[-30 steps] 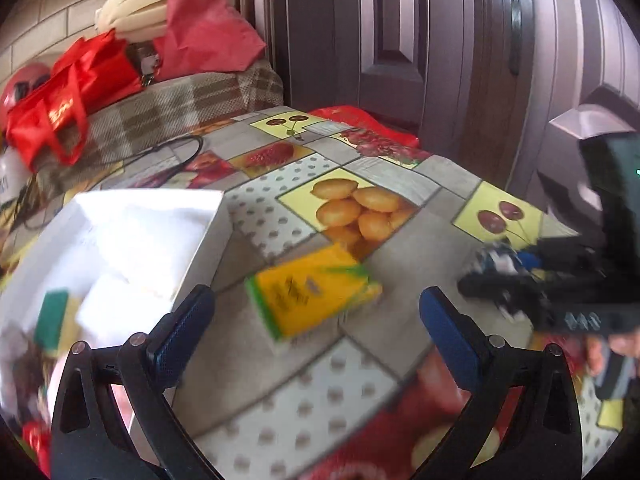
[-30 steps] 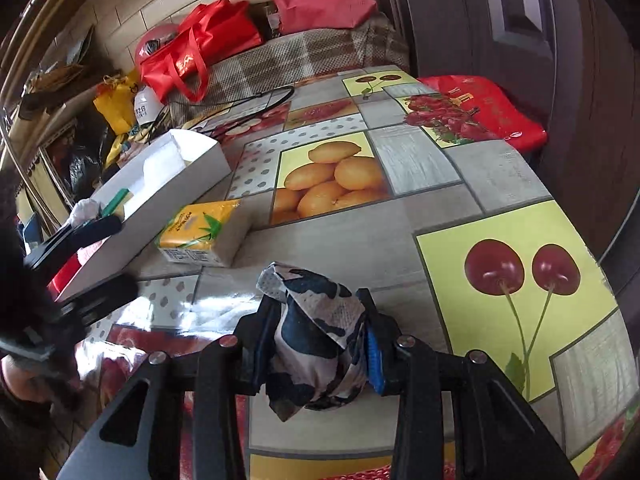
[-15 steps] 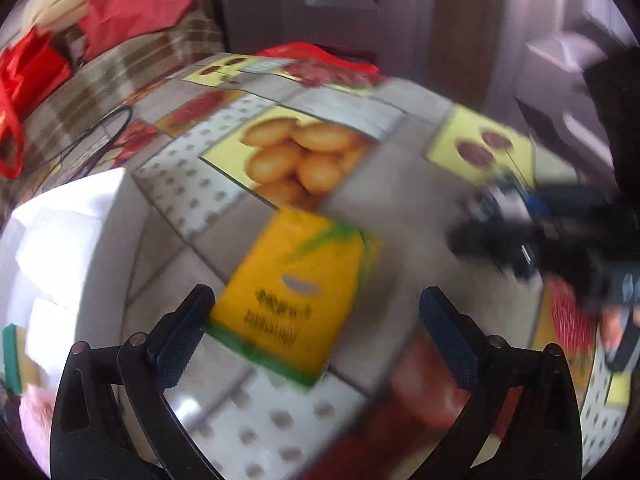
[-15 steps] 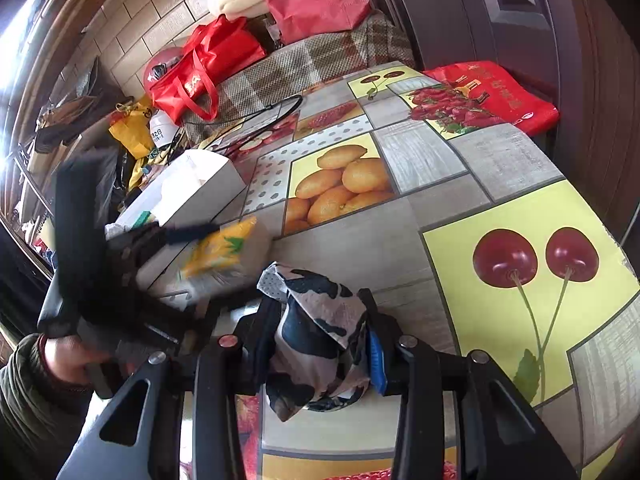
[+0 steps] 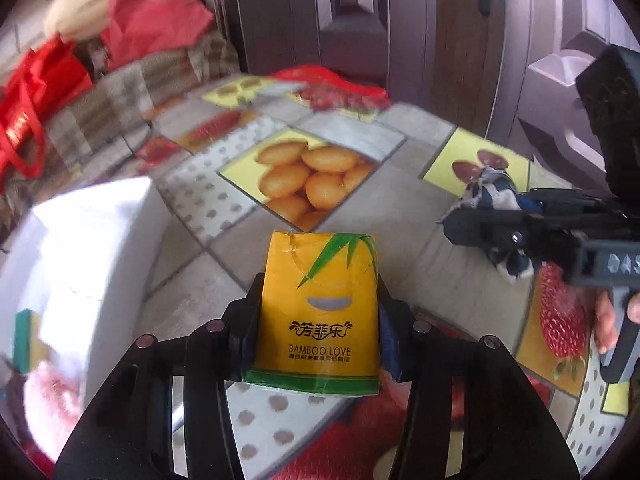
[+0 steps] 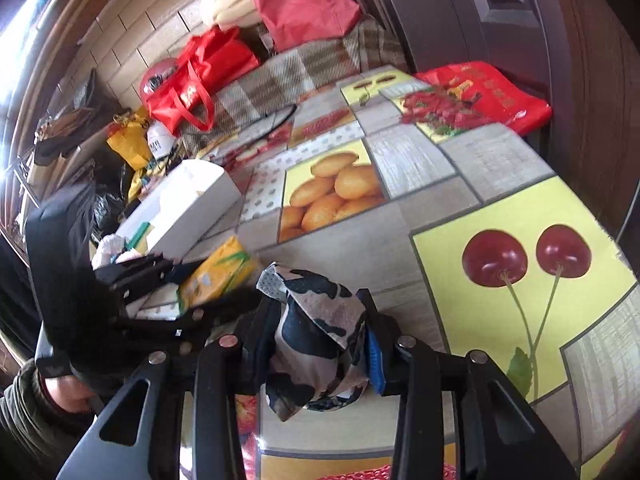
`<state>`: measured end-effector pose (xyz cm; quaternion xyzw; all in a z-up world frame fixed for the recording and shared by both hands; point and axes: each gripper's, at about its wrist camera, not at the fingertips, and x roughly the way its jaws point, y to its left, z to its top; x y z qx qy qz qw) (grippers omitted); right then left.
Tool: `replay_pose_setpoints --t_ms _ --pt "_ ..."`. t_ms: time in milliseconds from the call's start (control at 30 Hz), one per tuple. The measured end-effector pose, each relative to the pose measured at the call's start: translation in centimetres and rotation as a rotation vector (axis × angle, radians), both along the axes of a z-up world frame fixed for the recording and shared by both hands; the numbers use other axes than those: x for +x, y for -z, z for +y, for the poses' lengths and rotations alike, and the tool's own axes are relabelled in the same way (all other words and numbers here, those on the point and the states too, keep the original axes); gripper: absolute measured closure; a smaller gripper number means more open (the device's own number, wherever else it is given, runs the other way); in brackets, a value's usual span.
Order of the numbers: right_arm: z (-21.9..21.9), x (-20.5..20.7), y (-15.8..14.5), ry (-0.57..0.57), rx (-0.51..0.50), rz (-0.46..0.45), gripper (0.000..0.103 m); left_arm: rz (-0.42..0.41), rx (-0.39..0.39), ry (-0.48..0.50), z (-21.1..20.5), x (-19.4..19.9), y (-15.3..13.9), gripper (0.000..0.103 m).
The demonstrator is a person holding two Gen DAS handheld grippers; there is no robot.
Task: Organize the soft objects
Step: 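Grasp the yellow tissue pack with the left gripper while the right gripper grasps the cow-print cloth, then drop the tissue pack and cow-print cloth into the tray, opening both grippers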
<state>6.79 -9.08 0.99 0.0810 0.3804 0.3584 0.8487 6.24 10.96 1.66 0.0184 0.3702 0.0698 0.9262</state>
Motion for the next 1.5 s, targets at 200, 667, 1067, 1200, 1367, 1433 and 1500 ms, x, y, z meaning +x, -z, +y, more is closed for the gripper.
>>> replay_pose_setpoints --t_ms 200,667,1067,1200,1367,1433,1500 --pt "-0.5 -4.1 -2.5 0.041 0.053 -0.222 0.065 -0.206 0.089 -0.157 0.0 -7.5 -2.1 0.055" --pt "6.7 -11.5 -4.1 -0.027 -0.028 -0.438 0.064 -0.392 0.120 -0.396 5.7 -17.3 -3.4 0.055" --pt "13.1 -11.7 -4.1 -0.090 -0.060 -0.491 0.064 -0.479 0.063 -0.655 15.1 -21.9 -3.4 0.054" --pt "15.8 -10.7 -4.1 -0.096 -0.038 -0.470 0.064 -0.481 0.067 -0.686 16.7 -21.8 -3.3 0.054" --pt "20.3 -9.6 -4.1 -0.112 -0.020 -0.469 0.064 -0.466 0.083 -0.687 18.2 -20.3 -3.3 0.054" --pt "22.3 -9.0 -4.1 -0.115 -0.044 -0.477 0.064 -0.452 0.065 -0.700 18.8 -19.8 -3.2 0.054" --pt "24.6 -8.2 -4.1 -0.117 -0.078 -0.486 0.064 -0.439 0.040 -0.719 19.6 -19.5 -3.1 0.054"
